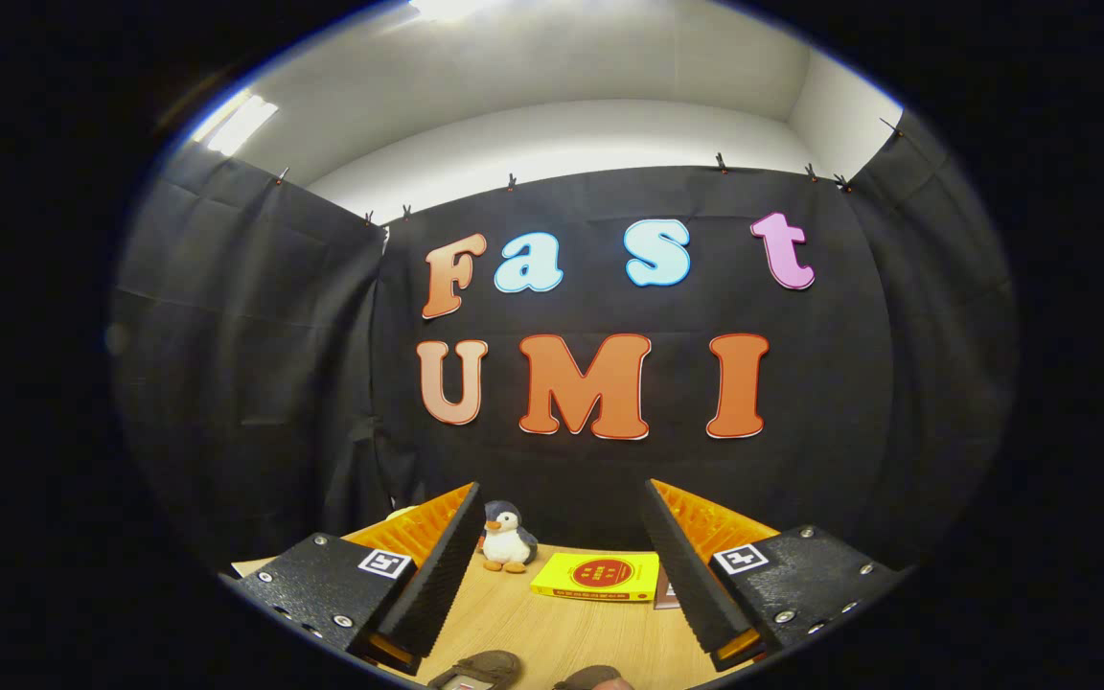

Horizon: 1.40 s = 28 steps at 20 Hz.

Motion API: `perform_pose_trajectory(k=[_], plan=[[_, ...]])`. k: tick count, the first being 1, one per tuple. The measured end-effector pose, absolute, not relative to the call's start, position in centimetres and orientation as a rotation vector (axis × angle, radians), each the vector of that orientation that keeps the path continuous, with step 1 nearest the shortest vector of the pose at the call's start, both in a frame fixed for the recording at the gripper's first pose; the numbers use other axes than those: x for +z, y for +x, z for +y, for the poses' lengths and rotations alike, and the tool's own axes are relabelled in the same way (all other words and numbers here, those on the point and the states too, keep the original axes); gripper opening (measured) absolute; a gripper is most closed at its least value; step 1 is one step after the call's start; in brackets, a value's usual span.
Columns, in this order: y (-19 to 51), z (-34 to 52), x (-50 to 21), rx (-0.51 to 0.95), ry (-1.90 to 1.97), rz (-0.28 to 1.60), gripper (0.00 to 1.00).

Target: Open the storage box then place both shoes into the box .Put the left shoe in first, then the right shoe, with the right side of both shoes facing outward in a uniform manner.

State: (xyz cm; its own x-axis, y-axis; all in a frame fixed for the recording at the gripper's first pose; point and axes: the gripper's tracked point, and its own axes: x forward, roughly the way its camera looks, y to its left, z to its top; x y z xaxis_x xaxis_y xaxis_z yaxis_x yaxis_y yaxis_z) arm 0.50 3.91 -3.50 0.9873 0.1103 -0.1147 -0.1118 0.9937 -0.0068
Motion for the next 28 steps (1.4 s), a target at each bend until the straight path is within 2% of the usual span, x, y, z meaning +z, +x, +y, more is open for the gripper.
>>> perform_pose_trajectory(k=[8, 18, 24, 28], plan=[[-0.6, 8.4, -10.3, 0.200, 0.062, 0.310, 0.99], [-4.7, 20.3, -23.1, 0.482, 0.321, 0.781, 0.97], [-7.4, 25.4, -29.1, 0.568, 0.410, 0.984, 0.97], [-9.5, 29.0, -32.7, 0.599, 0.608, 1.158, 0.97]])
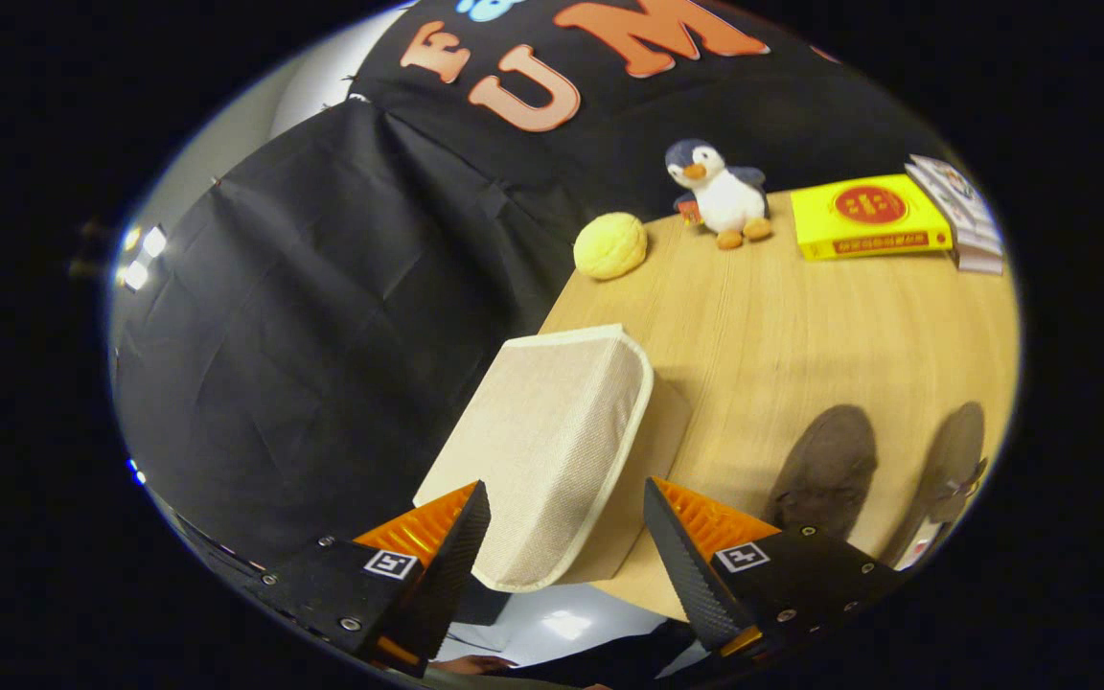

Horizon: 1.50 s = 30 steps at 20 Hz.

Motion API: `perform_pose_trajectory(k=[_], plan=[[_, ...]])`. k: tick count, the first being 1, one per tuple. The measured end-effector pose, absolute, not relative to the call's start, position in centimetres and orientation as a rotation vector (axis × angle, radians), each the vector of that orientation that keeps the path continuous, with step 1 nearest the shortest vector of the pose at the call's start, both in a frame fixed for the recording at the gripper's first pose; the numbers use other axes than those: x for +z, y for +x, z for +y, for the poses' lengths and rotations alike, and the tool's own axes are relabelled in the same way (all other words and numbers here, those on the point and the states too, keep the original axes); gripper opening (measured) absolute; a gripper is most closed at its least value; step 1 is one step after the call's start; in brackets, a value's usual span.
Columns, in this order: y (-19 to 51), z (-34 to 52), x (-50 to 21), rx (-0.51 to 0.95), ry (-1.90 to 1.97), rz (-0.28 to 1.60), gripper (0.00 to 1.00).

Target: Open the storage box then place both shoes into the box .Put the left shoe in first, then the right shoe, with the right side of both shoes facing outward in a uniform manner.

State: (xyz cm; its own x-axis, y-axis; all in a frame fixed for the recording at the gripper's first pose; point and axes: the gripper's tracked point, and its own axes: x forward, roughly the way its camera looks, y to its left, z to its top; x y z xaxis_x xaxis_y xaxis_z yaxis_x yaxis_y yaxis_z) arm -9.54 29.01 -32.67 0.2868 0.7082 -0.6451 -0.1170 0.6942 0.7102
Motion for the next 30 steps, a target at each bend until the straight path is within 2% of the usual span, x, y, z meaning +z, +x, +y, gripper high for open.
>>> perform_pose_trajectory(k=[11, 18, 24, 26, 29, 30], plan=[[-10.0, 32.9, -35.8, 0.597, 0.786, 1.252, 0.97], [-8.6, 32.0, -30.7, 0.622, 0.940, 1.198, 0.92], [-7.8, 34.9, -22.7, 0.772, 0.963, 1.100, 0.72], [-7.2, 36.9, -20.4, 0.815, 0.954, 1.062, 0.62], [-6.2, 40.1, -18.1, 0.839, 0.890, 1.003, 0.34], [-5.8, 41.5, -17.6, 0.851, 0.870, 0.987, 0.31]])
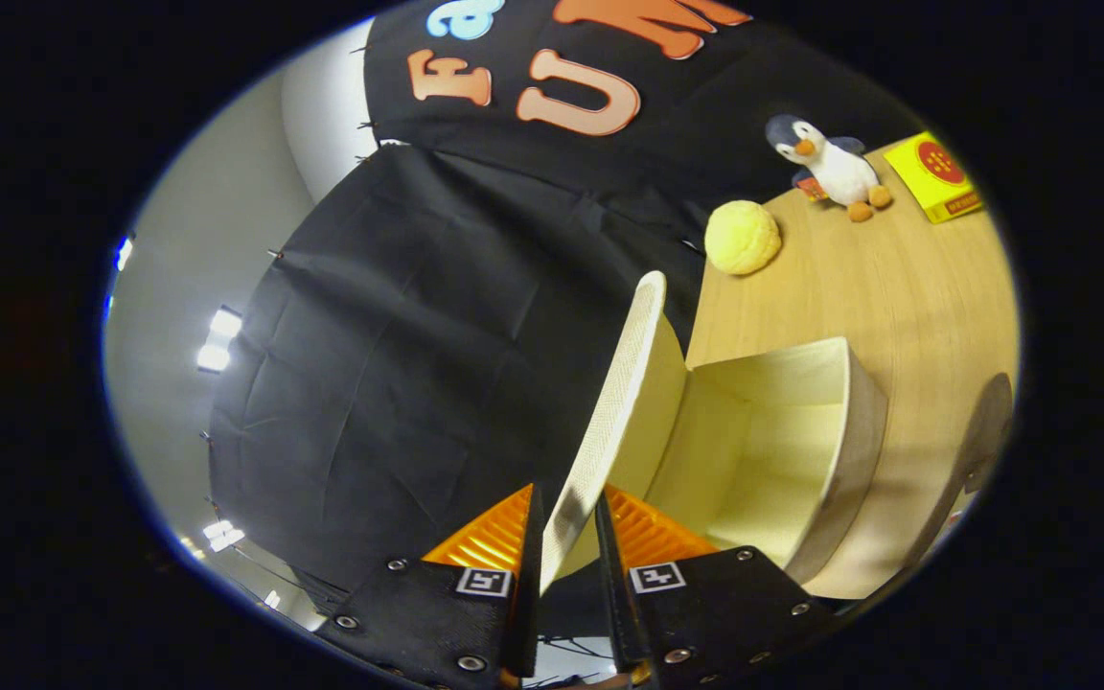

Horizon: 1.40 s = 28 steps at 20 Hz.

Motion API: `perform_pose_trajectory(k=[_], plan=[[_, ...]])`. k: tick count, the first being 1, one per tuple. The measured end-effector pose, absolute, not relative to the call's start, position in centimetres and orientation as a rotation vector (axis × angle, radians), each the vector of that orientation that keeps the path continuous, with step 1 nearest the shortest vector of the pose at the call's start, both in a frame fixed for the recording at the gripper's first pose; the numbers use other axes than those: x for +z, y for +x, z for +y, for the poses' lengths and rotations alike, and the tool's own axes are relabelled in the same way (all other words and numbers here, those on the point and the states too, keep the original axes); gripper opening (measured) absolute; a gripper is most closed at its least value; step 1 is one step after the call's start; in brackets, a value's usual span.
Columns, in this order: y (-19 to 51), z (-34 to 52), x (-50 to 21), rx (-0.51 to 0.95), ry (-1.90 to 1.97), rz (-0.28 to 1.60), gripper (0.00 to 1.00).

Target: Open the storage box then place both shoes into the box .Put the left shoe in first, then the right shoe, with the right side of both shoes facing outward in a uniform manner.

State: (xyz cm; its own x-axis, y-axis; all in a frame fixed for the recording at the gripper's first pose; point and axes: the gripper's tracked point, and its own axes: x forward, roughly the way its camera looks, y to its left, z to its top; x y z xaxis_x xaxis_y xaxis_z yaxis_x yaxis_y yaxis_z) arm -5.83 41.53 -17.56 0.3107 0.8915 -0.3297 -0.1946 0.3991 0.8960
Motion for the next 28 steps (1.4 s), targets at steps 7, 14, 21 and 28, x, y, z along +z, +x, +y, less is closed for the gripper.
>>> perform_pose_trajectory(k=[7, 14, 21, 28], plan=[[-5.3, 51.8, -16.3, 0.881, 0.766, 0.980, 0.19], [-4.2, 58.2, -19.9, 0.757, 0.706, 1.044, 0.31], [-4.6, 53.7, -21.5, 0.713, 0.537, 0.995, 0.93], [-4.4, 37.7, -25.6, 0.512, 0.282, 0.920, 0.95]])
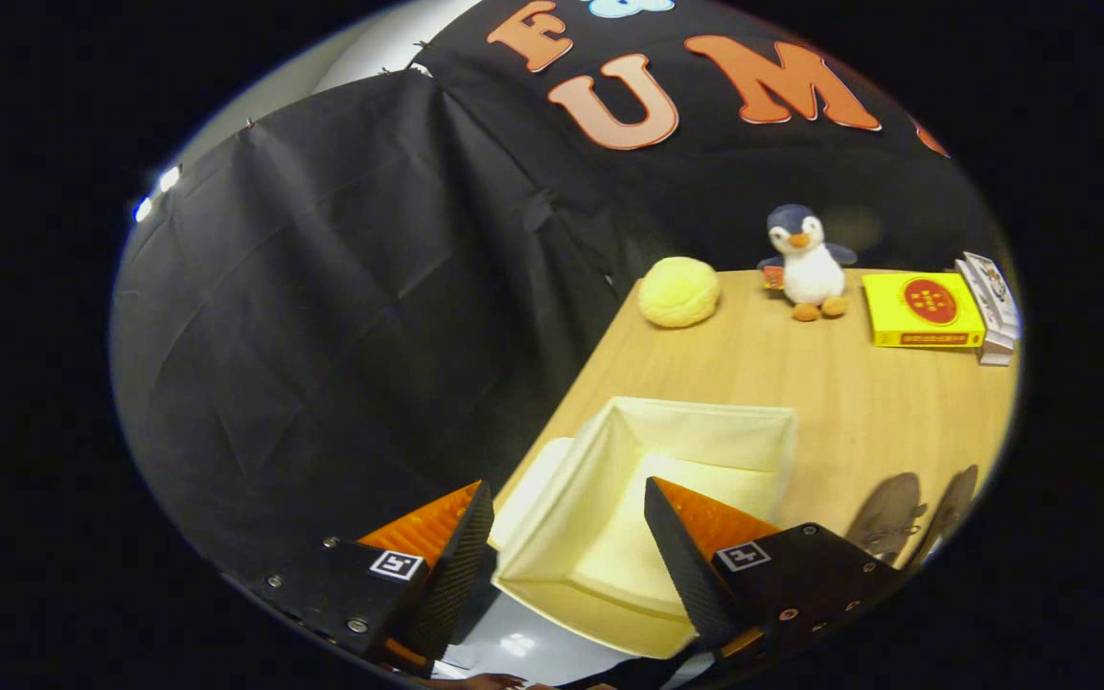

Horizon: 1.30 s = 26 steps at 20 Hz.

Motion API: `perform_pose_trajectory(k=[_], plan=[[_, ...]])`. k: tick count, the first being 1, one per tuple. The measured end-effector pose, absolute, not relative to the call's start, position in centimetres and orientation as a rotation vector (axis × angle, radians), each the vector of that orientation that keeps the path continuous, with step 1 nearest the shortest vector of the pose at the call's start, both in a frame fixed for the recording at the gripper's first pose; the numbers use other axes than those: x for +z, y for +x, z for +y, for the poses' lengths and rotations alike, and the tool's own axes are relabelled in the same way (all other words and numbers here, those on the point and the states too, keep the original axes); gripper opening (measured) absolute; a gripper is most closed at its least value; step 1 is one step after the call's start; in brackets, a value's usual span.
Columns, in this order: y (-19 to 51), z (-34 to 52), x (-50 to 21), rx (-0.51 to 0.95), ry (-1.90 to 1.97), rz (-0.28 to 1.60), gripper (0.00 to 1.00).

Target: Open the storage box then place both shoes into the box .Put the left shoe in first, then the right shoe, with the right side of both shoes facing outward in a uniform manner.

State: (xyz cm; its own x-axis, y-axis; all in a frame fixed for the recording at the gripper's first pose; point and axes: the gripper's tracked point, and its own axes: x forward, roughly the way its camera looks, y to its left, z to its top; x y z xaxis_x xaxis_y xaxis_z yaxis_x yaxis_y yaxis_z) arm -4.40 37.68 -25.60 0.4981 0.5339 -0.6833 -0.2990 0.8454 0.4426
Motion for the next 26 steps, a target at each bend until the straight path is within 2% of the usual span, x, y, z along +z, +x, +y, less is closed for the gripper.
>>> perform_pose_trajectory(k=[4, 10, 18, 21, 24, 25, 26], plan=[[-5.0, 27.4, -28.5, 0.338, 0.192, 0.890, 0.95], [-8.1, 16.8, -35.8, 0.173, 0.097, 0.998, 0.94], [-10.9, 11.5, -43.9, 0.109, -0.024, 1.125, 0.76], [-10.8, 11.1, -46.2, 0.087, -0.042, 1.138, 0.64], [-10.0, 10.3, -48.2, 0.047, -0.073, 1.125, 0.40], [-9.8, 10.9, -48.5, 0.050, -0.055, 1.118, 0.26], [-9.6, 11.0, -48.7, 0.038, -0.057, 1.110, 0.21]])
